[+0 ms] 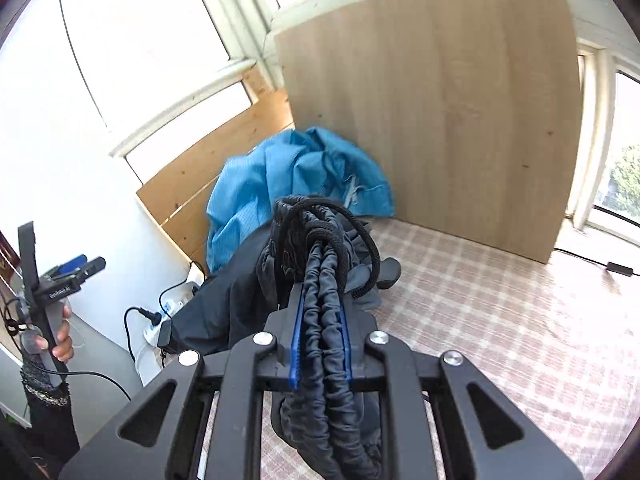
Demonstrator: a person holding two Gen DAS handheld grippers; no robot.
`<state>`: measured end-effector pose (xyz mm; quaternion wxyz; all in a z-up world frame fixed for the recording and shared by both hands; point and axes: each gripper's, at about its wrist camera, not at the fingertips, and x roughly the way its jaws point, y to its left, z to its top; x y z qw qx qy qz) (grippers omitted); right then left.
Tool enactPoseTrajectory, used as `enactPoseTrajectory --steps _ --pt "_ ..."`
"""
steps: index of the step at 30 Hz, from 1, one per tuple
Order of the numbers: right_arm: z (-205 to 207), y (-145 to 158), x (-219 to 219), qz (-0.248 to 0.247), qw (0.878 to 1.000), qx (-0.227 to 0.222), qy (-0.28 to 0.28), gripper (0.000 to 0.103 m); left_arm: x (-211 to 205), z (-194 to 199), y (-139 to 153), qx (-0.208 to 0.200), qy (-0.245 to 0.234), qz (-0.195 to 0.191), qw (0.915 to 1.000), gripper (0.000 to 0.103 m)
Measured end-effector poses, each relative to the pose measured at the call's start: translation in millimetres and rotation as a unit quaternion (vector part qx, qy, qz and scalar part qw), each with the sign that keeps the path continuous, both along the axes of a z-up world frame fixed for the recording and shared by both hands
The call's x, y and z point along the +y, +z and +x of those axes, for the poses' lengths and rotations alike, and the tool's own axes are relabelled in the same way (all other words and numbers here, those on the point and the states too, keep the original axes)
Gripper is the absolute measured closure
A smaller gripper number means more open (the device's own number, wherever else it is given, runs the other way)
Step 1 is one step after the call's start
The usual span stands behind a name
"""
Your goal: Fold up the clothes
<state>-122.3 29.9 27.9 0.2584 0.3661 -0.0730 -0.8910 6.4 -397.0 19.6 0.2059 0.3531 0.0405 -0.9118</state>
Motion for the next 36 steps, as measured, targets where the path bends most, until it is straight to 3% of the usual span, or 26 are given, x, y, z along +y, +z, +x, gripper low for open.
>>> enactPoseTrajectory --steps 2,4,6,8,10,12,14,18,23,26,28,31,36 --pt "31.0 36.0 73.9 -0.001 0.996 0.023 -0.088 0.089 15.3 -7.8 2.6 0.001 -0.03 -0.002 0.9996 0.001" --pt "69.7 51.3 145.7 0.029 0.979 0.02 -0.2 0.089 33.8 -17.3 2.6 0.0 -0.064 -0.002 0.998 0.001" --pt "99.5 38.5 200.2 0.12 0.945 -0.025 -0.304 0.082 54.8 -30.0 -2.2 -0.006 -0.099 0.004 0.995 0.001" --pt "127.4 11.7 233.7 0.221 0.885 -0.1 -0.397 0.075 77.3 -44.6 -11.0 -0.018 -0.133 0.015 0.9909 0.001" --pt "155.8 -4.4 257.5 0.213 0.878 -0.132 -0.407 0.074 103.1 -59.3 -22.6 -0.032 -0.167 0.027 0.9851 0.001" --pt "185.5 -14.1 273.1 0.176 0.886 -0.131 -0.408 0.064 132.0 -71.6 -35.4 -0.043 -0.203 0.04 0.9773 0.001" --pt "201.7 -23.8 279.3 0.161 0.892 -0.128 -0.403 0.039 158.6 -81.8 -50.4 -0.061 -0.232 0.054 0.9694 0.001" --pt "202.2 -72.8 286.7 0.157 0.896 -0.159 -0.384 0.039 208.3 -84.0 -82.1 -0.103 -0.277 0.076 0.9522 0.001" --pt "182.4 -143.3 341.8 0.162 0.882 -0.217 -0.387 0.039 267.5 -62.0 -118.3 -0.16 -0.318 0.085 0.9308 0.001" --pt "163.6 -164.3 366.5 0.145 0.89 -0.23 -0.365 0.039 309.8 -46.7 -131.6 -0.184 -0.342 0.074 0.9183 0.001" --pt "143.2 -172.2 366.4 0.152 0.905 -0.223 -0.328 0.039 337.7 -40.2 -137.7 -0.195 -0.33 0.067 0.9212 0.001" --pt "108.5 -188.3 356.7 0.173 0.922 -0.226 -0.261 0.039 371.3 -33.9 -142.0 -0.205 -0.338 0.056 0.917 0.001" --pt "69.5 -211.5 340.4 0.163 0.944 -0.239 -0.156 0.039 387.1 -27.9 -139.6 -0.207 -0.307 0.045 0.9278 0.001"
